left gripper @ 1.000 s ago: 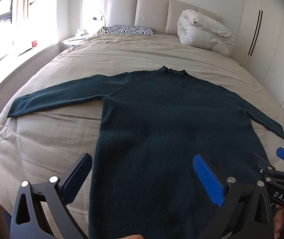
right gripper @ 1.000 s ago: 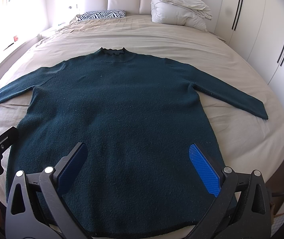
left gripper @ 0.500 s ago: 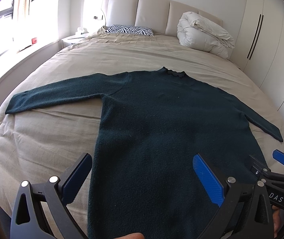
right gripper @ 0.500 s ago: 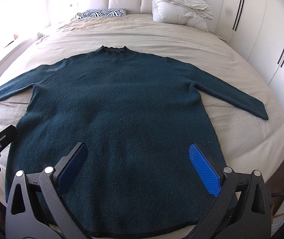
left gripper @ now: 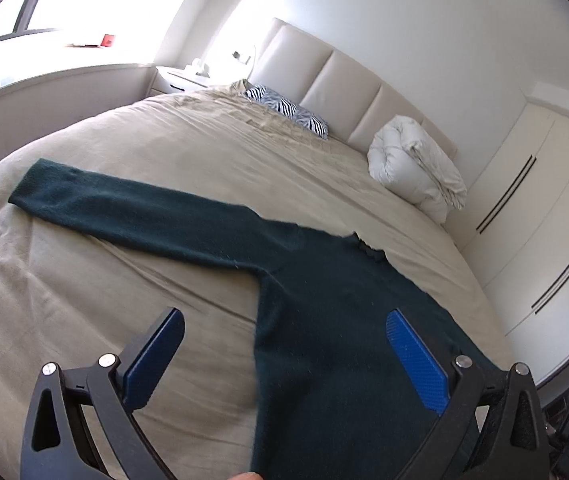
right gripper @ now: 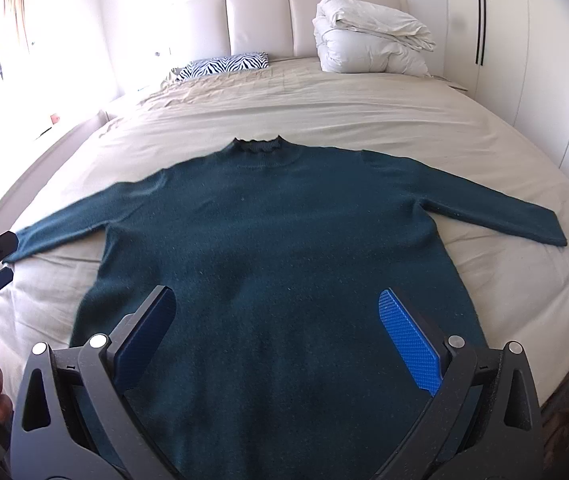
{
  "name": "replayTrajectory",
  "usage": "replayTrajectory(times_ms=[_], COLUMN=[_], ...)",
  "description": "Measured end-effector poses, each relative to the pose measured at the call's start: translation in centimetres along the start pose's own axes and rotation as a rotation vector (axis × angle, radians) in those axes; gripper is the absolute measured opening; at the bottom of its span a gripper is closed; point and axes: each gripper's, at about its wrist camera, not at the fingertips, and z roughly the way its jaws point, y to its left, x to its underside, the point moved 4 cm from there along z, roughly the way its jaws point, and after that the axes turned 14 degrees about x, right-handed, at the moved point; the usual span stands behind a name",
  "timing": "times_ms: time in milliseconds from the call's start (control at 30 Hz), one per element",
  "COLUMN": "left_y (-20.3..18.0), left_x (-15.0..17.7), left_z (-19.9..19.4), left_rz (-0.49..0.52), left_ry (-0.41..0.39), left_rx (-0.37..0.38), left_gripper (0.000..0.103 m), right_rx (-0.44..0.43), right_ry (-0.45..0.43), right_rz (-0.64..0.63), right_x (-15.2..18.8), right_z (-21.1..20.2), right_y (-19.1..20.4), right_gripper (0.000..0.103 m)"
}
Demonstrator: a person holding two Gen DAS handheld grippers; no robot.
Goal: Fold small clothes
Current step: 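Grasp the sweater sleeve cuff with the left gripper and lift it, then fold the held sleeve across the sweater body with the left gripper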
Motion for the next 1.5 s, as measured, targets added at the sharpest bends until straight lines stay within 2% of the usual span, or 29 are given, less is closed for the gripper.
replayTrajectory(times_ms=[67,133,200,333,500,600,667,900,967,1000,1033,1067,1100,1133,1200,1267,1333,1400,1433,1500], left_y=[2.6,5.9,9.6,18.0,24.5,26.1,26.4,28.5,29.2,29.5,29.8,30.3,30.7,30.7,30.1,28.2,25.0,20.5,17.6,11.5], left_x=[-1.3,-2.2,-3.1,-4.7,-5.0,-4.9,-5.0,-5.2,-5.8,-5.9,-6.1,-6.1,-6.1,-6.1,-6.9,-8.5,-9.9,-10.7,-10.6,-8.5], left_z=[-0.2,-0.2,-1.0,-2.3,-2.4,-1.5,-0.7,-0.1,-0.1,0.2,0.6,1.1,1.7,2.2,2.6,3.1,4.6,7.6,9.5,13.5], left_rz=[-0.072,-0.188,-0.302,-0.579,-0.768,-0.823,-0.837,-0.928,-0.935,-0.941,-0.949,-0.956,-0.959,-0.955,-0.879,-0.719,-0.527,-0.292,-0.156,0.206], left_ry=[0.016,0.041,-0.032,-0.178,-0.304,-0.334,-0.344,-0.444,-0.458,-0.462,-0.457,-0.445,-0.424,-0.399,-0.363,-0.311,-0.219,-0.09,-0.001,0.147], left_rx=[-0.019,-0.01,-0.015,0.062,0.048,0.04,0.049,0.024,0.016,0.017,0.018,0.015,0.01,-0.002,-0.059,-0.121,-0.189,-0.22,-0.238,-0.338], left_gripper=[0.103,0.103,0.103,0.103,0.102,0.09,0.088,0.086,0.078,0.067,0.051,0.041,0.018,0.007,0.007,0.007,0.007,0.007,0.007,0.007], right_rx=[-0.031,-0.067,-0.098,-0.155,-0.21,-0.242,-0.259,-0.287,-0.289,-0.293,-0.295,-0.297,-0.3,-0.301,-0.304,-0.311,-0.32,-0.334,-0.348,-0.397], right_ry=[-0.001,0.005,0.009,0.007,0.002,0.042,0.073,0.118,0.121,0.124,0.126,0.132,0.137,0.14,0.146,0.152,0.167,0.191,0.201,0.225], right_rz=[0.017,0.027,0.029,-0.011,-0.036,-0.032,-0.034,-0.02,-0.01,-0.004,0.0,0.004,0.006,0.007,0.01,0.024,0.047,0.065,0.073,0.088], right_x=[-0.9,-1.5,-1.9,-2.6,-3.2,-3.1,-3.0,-2.9,-2.9,-2.9,-2.9,-2.8,-2.7,-2.7,-2.5,-2.5,-2.5,-2.8,-3.0,-3.7], right_z=[-0.1,0.0,0.0,0.0,0.6,1.9,2.9,5.4,6.1,6.2,6.4,6.5,6.8,7.0,7.4,7.9,8.7,9.6,10.1,11.1], right_y=[0.7,1.6,2.8,5.8,8.6,10.0,10.9,11.9,11.7,11.5,11.3,11.1,11.0,10.9,10.4,9.8,9.3,9.0,9.0,9.5], right_gripper=[0.103,0.103,0.103,0.103,0.103,0.098,0.087,0.086,0.085,0.085,0.082,0.081,0.081,0.08,0.075,0.072,0.066,0.062,0.061,0.061])
